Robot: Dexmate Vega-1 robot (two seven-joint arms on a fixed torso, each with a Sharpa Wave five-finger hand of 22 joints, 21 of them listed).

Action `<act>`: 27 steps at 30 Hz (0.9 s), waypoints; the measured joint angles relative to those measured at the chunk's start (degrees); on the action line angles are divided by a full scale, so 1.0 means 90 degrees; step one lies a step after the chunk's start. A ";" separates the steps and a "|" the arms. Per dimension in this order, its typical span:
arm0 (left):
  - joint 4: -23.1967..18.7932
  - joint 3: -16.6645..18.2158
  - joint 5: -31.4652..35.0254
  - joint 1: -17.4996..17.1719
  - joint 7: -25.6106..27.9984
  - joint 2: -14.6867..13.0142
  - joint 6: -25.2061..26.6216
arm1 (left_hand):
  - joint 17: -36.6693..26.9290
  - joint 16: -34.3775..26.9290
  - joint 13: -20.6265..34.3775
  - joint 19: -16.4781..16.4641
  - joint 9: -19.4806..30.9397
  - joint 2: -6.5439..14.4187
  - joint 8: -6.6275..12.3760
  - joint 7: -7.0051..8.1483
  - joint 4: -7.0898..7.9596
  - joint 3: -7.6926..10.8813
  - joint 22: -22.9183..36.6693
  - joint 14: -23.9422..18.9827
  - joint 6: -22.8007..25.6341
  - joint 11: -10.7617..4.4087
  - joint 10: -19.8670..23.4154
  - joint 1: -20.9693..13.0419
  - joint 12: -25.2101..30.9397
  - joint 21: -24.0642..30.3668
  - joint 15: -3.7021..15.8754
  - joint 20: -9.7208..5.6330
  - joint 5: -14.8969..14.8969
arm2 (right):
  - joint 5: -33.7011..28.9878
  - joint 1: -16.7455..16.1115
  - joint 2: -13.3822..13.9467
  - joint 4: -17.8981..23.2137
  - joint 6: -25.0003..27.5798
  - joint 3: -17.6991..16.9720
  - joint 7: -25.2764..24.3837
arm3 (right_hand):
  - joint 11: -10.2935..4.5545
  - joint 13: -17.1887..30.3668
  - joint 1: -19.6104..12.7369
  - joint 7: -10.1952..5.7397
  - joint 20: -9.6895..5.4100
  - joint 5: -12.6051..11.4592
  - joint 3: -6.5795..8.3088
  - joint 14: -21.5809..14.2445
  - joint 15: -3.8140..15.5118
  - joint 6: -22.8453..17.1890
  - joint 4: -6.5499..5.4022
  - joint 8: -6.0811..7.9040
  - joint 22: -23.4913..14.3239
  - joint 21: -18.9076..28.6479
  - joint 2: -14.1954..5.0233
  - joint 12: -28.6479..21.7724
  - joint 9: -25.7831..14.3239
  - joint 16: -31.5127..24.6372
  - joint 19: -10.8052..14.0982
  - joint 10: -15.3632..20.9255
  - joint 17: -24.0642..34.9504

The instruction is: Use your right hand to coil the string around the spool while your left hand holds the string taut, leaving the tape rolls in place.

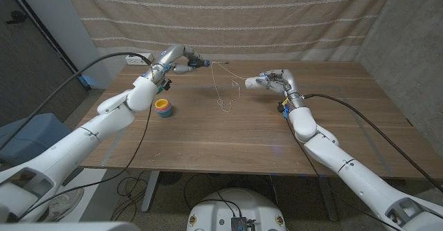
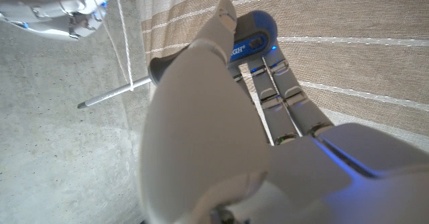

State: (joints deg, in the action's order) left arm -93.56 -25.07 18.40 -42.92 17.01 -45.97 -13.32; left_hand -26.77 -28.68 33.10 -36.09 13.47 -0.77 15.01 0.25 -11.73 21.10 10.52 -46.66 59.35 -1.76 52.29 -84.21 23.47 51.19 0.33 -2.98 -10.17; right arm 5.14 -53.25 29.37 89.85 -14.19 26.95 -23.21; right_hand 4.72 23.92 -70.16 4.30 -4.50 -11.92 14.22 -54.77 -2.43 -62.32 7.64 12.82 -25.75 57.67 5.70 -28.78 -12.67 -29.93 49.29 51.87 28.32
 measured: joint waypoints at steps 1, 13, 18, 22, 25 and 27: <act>-0.0006 0.0000 0.0028 0.0009 0.0030 0.0020 0.0044 | 0.0000 0.0001 0.0000 0.0000 0.0000 0.0000 0.0000 0.0000 0.0000 0.0000 0.0000 0.0000 0.0000 0.0000 0.0000 0.0000 -0.0006 0.0000 0.0000 0.0000 0.0000 | 0.0094 -0.0077 0.0052 0.0068 -0.0034 -0.0020 0.0086 | 0.0000 0.0015 0.0000 0.0000 0.0000 0.0000 0.0000 0.0000 0.0000 0.0000 0.0000 0.0000 0.0000 0.0001 0.0000 0.0000 0.0000 0.0000 0.0000 0.0000 0.0000; -0.0072 -0.0166 0.0381 0.0133 0.0236 0.0173 0.0513 | -0.0005 0.0011 0.0000 0.0042 -0.0007 0.0000 -0.0030 -0.0020 0.0002 -0.0002 0.0000 -0.0001 0.0072 -0.0033 0.0034 0.0000 -0.0045 0.0111 0.0000 0.0001 0.0019 | 0.1166 -0.0679 0.0498 0.0590 -0.0544 -0.0191 0.1199 | -0.0025 0.0032 0.0000 0.0000 0.0023 0.0001 -0.0033 -0.0003 -0.0002 0.0000 -0.0017 0.0000 0.0029 0.0082 0.0000 0.0002 0.0001 0.0072 -0.0091 -0.0025 0.0144; -0.0103 -0.0236 0.0481 0.0173 0.0264 0.0203 0.0671 | -0.0005 0.0015 0.0000 0.0043 0.0002 0.0000 -0.0049 -0.0018 -0.0024 0.0024 0.0000 -0.0001 0.0074 -0.0033 0.0033 0.0000 -0.0046 0.0111 0.0000 0.0001 -0.0027 | 0.1573 -0.0757 0.0614 0.0709 -0.0780 -0.0208 0.1742 | -0.0025 0.0056 0.0000 0.0000 0.0023 0.0001 -0.0034 -0.0026 -0.0024 0.0000 -0.0017 -0.0049 0.0058 0.0094 0.0000 0.0004 0.0001 0.0074 -0.0091 -0.0025 0.0145; -0.0129 -0.0291 0.0565 0.0197 0.0288 0.0210 0.0777 | -0.0007 0.0039 0.0000 0.0044 0.0040 0.0000 -0.0056 -0.0019 -0.0024 0.0024 0.0000 -0.0001 0.0074 -0.0033 0.0033 0.0000 -0.0048 0.0112 0.0000 0.0002 -0.0029 | 0.1861 -0.0761 0.0667 0.0766 -0.0972 -0.0208 0.2166 | -0.0025 0.0070 0.0000 0.0000 0.0023 0.0001 -0.0034 -0.0046 -0.0003 0.0000 -0.0017 -0.0049 0.0058 0.0148 0.0000 0.0004 0.0001 0.0082 -0.0092 -0.0025 0.0147; -0.0146 -0.0332 0.0631 0.0213 0.0303 0.0216 0.0859 | -0.0010 0.0046 0.0000 0.0045 0.0041 0.0000 -0.0060 -0.0019 -0.0024 0.0024 0.0000 -0.0002 0.0074 -0.0033 0.0032 0.0000 -0.0057 0.0112 0.0000 0.0003 -0.0029 | 0.2097 -0.0733 0.0697 0.0785 -0.1097 -0.0199 0.2515 | -0.0025 0.0075 0.0000 0.0000 0.0023 0.0002 -0.0034 -0.0048 -0.0001 0.0000 -0.0017 -0.0049 0.0058 0.0148 0.0000 0.0004 -0.0029 0.0100 -0.0092 -0.0025 0.0161; -0.0159 -0.0370 0.0698 0.0227 0.0311 0.0221 0.0945 | -0.0140 0.0058 0.0001 0.0046 0.0041 0.0000 -0.0046 -0.0019 -0.0024 0.0024 0.0000 -0.0002 0.0073 -0.0033 0.0032 0.0000 -0.0058 0.0112 0.0000 0.0003 -0.0029 | 0.2367 -0.0657 0.0710 0.0791 -0.1230 -0.0162 0.2893 | -0.0025 0.0075 0.0000 0.0000 0.0012 0.0002 -0.0035 -0.0048 -0.0001 0.0000 -0.0016 -0.0049 0.0086 0.0197 0.0000 0.0004 -0.0030 0.0111 -0.0155 -0.0025 0.0165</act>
State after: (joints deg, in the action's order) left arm -94.99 -28.40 24.68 -40.88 19.81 -43.99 -4.81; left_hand -28.03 -28.16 33.11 -35.68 13.84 -0.77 14.60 0.07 -11.94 21.31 10.52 -46.67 60.01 -2.06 52.58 -84.21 22.95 52.20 0.33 -2.95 -10.44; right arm 26.44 -59.17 35.75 96.97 -25.26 25.49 2.82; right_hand 4.50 24.60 -70.16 4.30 -4.39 -11.91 13.91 -55.20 -2.44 -62.32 7.50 12.38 -24.98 59.44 5.70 -28.74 -12.94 -28.93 47.90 51.64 29.80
